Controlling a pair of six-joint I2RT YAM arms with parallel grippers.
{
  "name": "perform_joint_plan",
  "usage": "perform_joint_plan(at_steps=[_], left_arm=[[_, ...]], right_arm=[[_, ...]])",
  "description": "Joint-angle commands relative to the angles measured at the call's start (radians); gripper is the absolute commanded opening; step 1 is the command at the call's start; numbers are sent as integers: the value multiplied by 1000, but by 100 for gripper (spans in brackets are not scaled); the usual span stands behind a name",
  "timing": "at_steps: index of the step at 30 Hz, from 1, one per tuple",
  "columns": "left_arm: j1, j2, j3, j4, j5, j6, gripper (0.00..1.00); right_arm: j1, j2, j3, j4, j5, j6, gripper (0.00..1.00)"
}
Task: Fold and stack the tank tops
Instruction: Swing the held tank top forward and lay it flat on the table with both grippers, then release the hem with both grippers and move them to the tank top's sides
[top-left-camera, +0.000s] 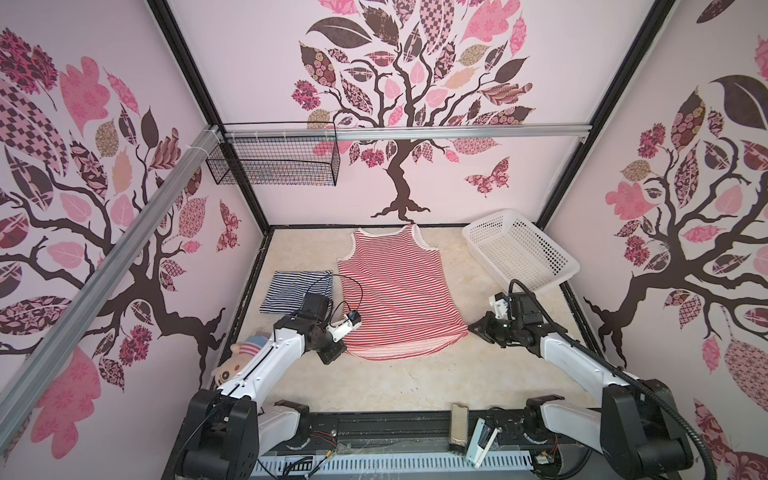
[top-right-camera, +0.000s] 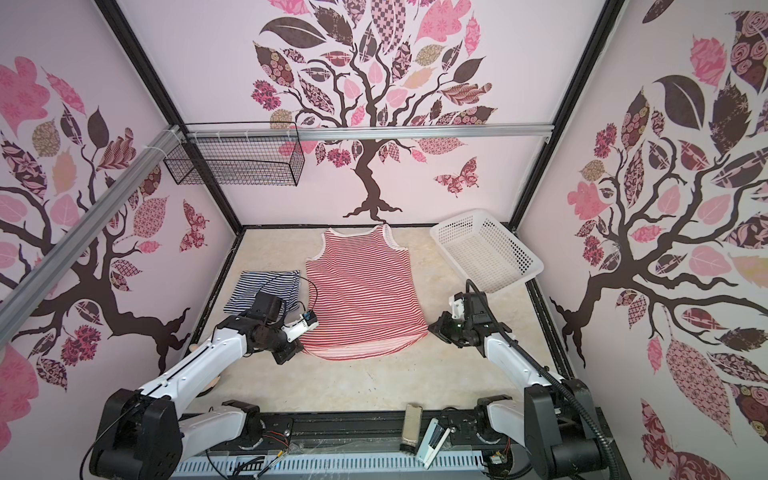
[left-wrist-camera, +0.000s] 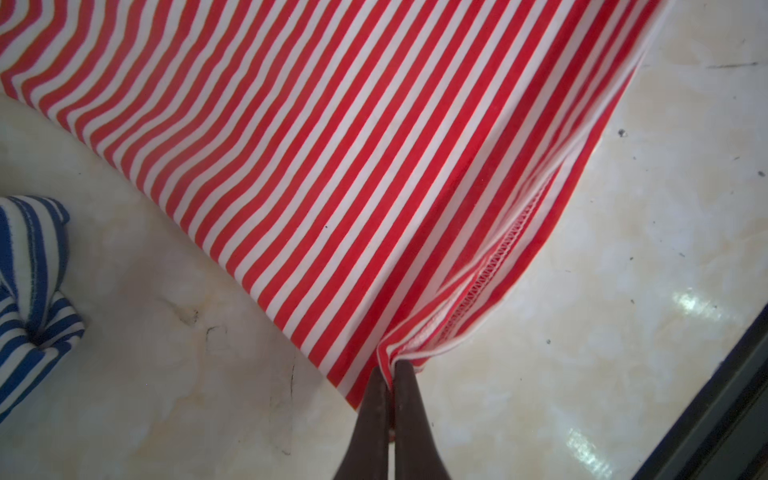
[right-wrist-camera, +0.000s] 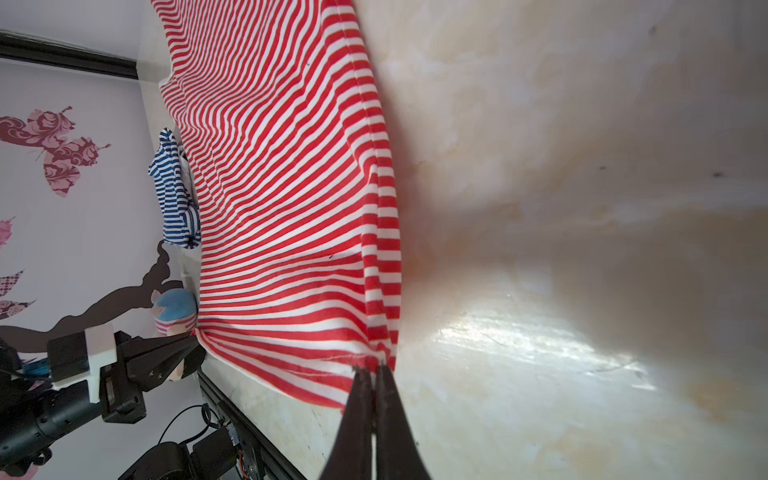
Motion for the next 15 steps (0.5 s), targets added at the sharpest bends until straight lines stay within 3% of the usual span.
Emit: perform_joint_plan(at_steps=[1,3,5,7,9,15], left_arm=[[-3,11,-9,-117,-22,117,0],[-2,31,-3,-157,-23,151,0],[-2,55,4,-200,-29,186,3],[-3,77,9,-242,-38,216,19],[-2,88,23,-262,-56,228,29],[22,74,125,-258,-22,212,40]], right_arm=[[1,-11,38,-71,40,-20,5],[1,-17,36,-87,39,-24,8],[1,-30,35,-109,31,-32,19],[1,-47,46,-152,37,-49,31],[1,-79,63,-206,85,-57,37],[63,-168,88,-204,131,9,37]])
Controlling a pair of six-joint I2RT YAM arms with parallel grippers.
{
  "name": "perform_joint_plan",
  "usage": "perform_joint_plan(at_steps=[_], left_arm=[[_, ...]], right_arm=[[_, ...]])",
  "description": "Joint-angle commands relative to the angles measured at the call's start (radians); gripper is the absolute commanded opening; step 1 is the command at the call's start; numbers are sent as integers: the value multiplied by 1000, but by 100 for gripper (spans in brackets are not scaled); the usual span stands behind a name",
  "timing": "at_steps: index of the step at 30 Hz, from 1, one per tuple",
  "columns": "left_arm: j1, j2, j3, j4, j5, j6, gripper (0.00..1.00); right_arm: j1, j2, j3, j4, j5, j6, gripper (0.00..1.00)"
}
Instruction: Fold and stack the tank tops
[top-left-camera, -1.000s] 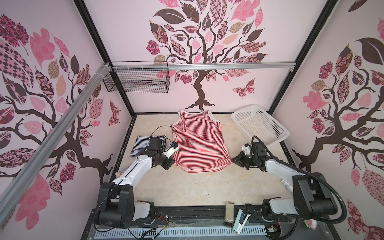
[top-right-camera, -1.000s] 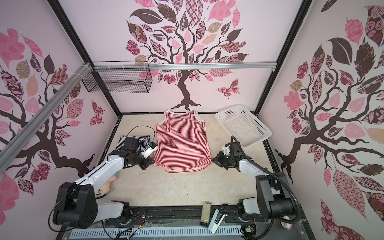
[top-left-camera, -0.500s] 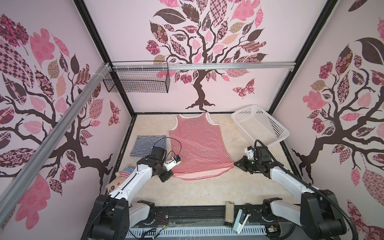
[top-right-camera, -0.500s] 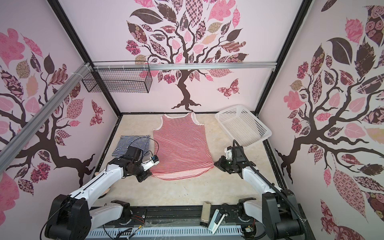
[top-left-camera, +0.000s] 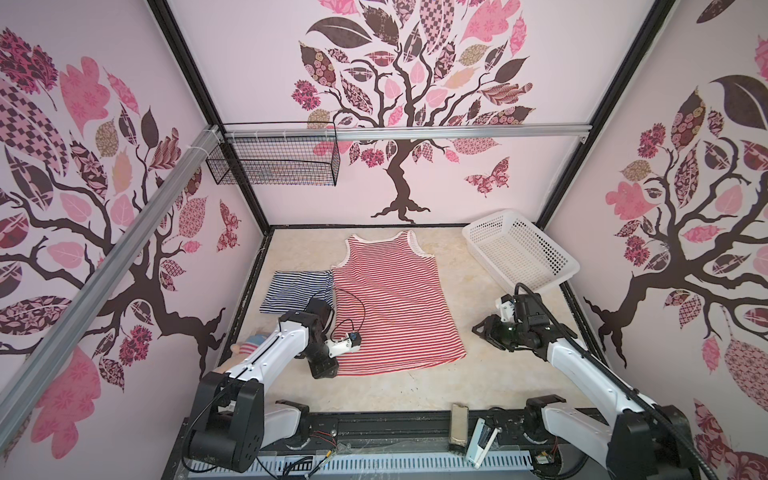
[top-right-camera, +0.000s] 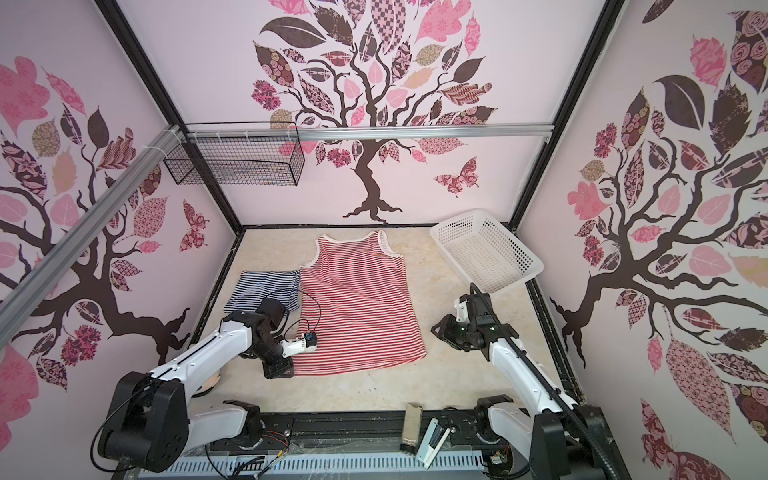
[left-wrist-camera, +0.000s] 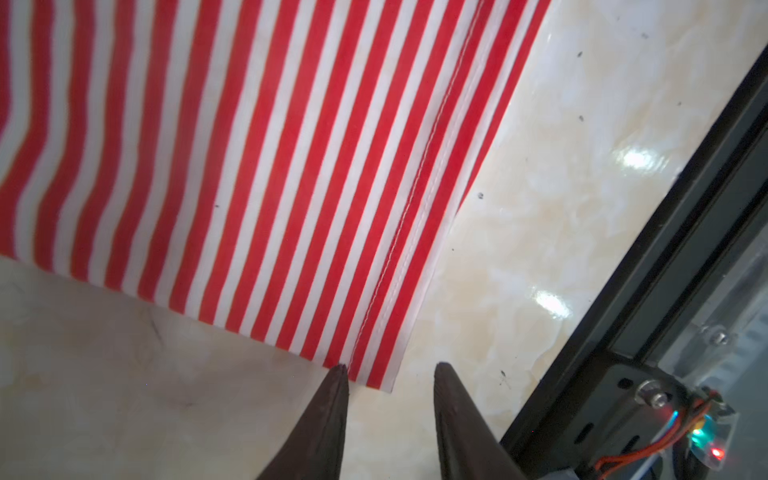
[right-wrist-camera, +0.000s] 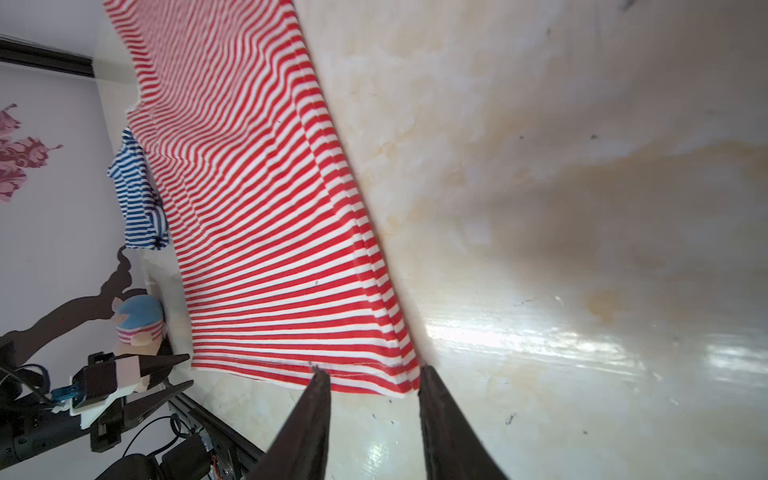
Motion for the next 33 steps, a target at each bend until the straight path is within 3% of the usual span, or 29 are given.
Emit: perform_joint_plan(at_steps=[1,3,7,11,18,24,33], left_arm=[[16,-2,89,21,43,-6,40],[16,28,118,124,43,-79,40],[20,174,194,379,-127,-293,40],[29,351,314,440,-203,-392,40],[-6,495,421,463,-224,-424,39],[-75,531,403,455,-254,-395,37],[-216,514,298,453,-332,-321,36]], right_arm=[[80,-7,46,0,53,50,36],[144,41,60,43,73,81,32],[179,153,66,165,47,137,23],[210,262,95,232,67,158,19],[308,430,110,337,87,213,17],[348,514,106,343,134,223,17],[300,535,211,52,394,106,30]])
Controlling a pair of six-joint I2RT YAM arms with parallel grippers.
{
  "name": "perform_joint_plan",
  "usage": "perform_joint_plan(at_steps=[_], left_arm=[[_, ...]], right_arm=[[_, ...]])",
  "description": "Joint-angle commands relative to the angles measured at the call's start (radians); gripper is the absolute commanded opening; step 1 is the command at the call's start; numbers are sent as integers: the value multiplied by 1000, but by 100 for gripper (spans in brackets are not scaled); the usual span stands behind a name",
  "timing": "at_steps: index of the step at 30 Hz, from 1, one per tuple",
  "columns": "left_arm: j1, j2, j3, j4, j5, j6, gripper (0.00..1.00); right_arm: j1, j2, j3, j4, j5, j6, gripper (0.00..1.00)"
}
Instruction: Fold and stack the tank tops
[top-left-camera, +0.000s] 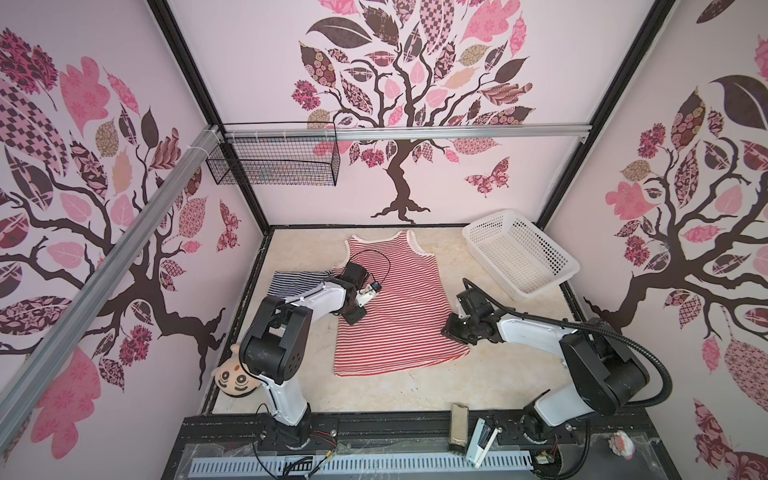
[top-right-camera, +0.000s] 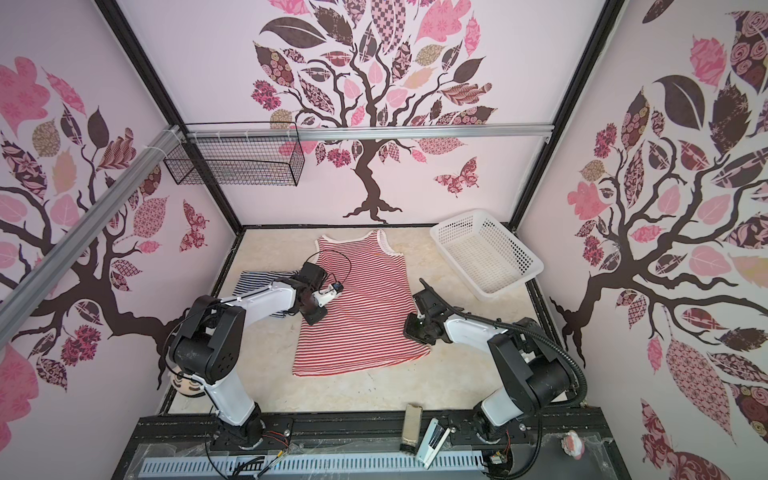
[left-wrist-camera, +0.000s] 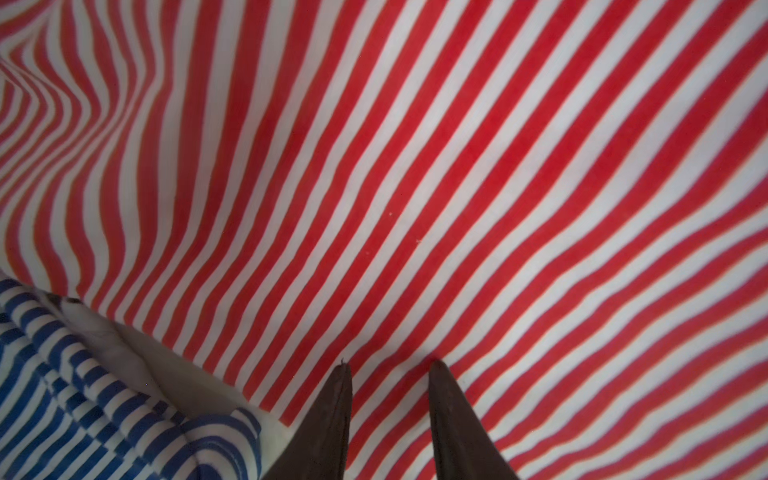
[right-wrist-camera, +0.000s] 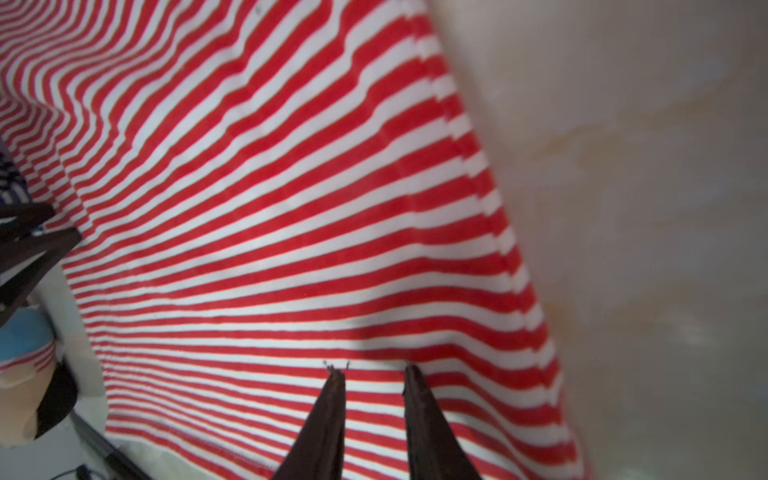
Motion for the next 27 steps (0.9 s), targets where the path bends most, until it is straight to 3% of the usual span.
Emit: perform_joint_plan(at_steps=[1,9,17,21,27], left_arm=[[-54,-2,-55,-37,-27,32,36],[-263,-57,-97,-128,-22,3,36],[-501,-51,-8,-279,47,-55,36],[-461,-80,47,-253,32,-100,37],[-225,-53,182,-160,-24,-136,39]], right_arm=[[-49,33,62,-171,143,-67,31],[-182,101,224,-292,268,-157,34],[-245,192,532,-448,317,-196,34],[-189,56,466,-411,230,-192,36],[-65,-147,184,-365,184,-137,38]])
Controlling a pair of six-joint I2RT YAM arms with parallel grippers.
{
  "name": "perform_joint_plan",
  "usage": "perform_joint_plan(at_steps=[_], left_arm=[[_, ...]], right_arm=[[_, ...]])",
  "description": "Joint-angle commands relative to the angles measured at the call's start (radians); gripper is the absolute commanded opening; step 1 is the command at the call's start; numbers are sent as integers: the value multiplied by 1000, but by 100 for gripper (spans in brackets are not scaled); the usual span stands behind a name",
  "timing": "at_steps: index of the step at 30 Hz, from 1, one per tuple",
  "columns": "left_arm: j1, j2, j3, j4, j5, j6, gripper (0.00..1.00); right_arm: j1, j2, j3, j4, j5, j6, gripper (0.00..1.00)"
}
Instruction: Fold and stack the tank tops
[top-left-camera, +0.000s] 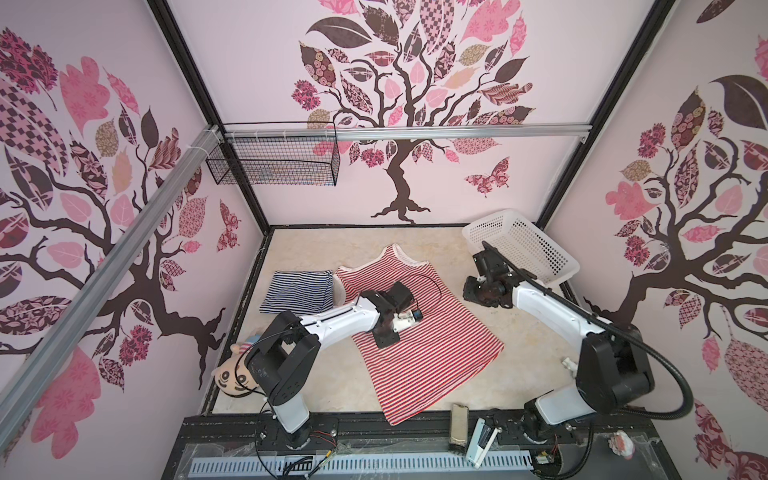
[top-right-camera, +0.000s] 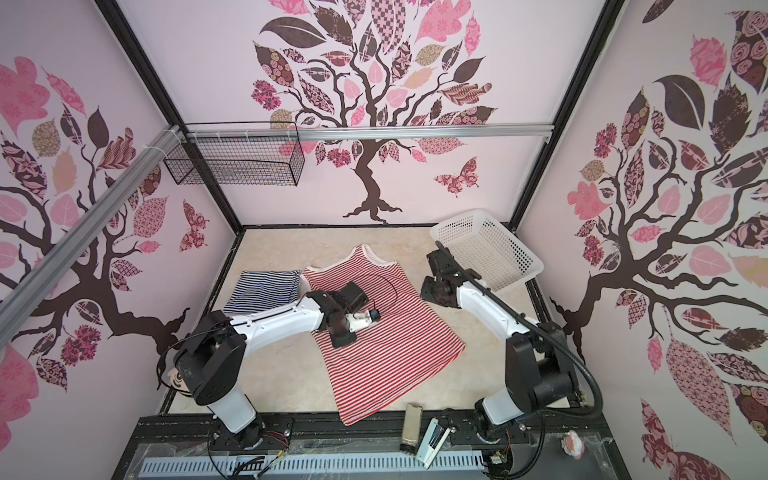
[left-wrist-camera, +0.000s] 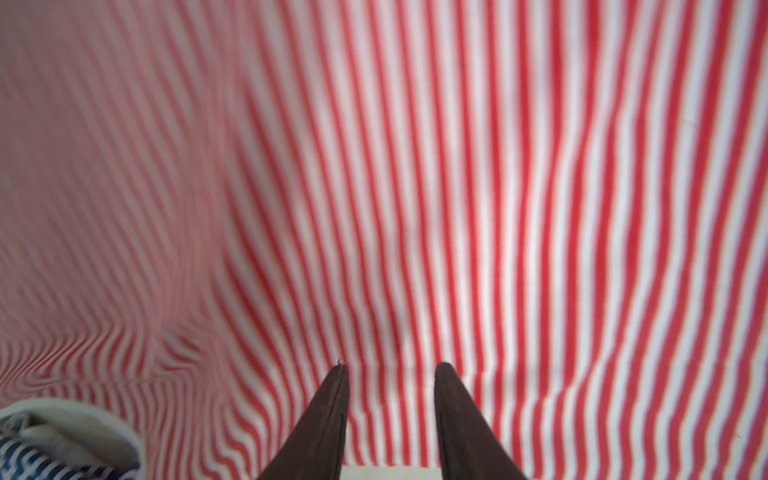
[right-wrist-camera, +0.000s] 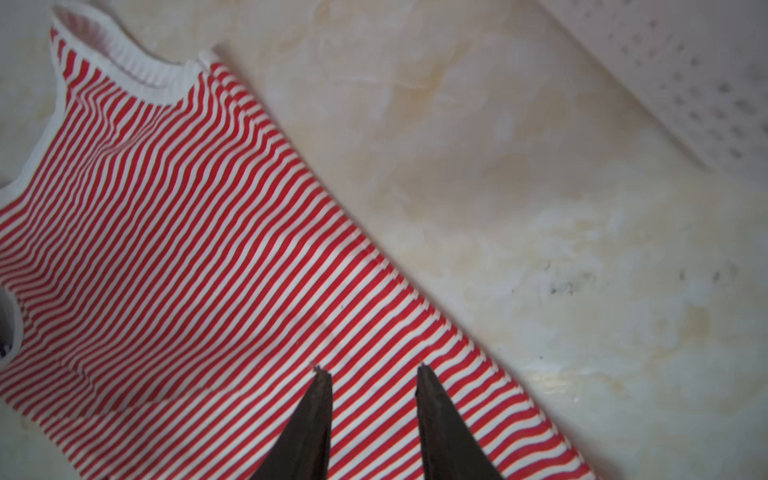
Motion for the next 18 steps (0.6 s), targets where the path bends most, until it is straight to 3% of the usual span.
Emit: perform_joint_plan(at_steps=[1,6,10,18], left_arm=[[105,26,89,66,-45,-30,39],[207,185,234,84,-41,-11,39],[229,308,321,82,-59,-3,38],[235,397,327,87,-115,-2,38]], right_arm=[[46,-94,-148,-16,-47,47,38],[75,-192,-327,40,-71,92,38],[76,-194,-387,59,-62,98,39],[49,16,-301,14,151,74,40]])
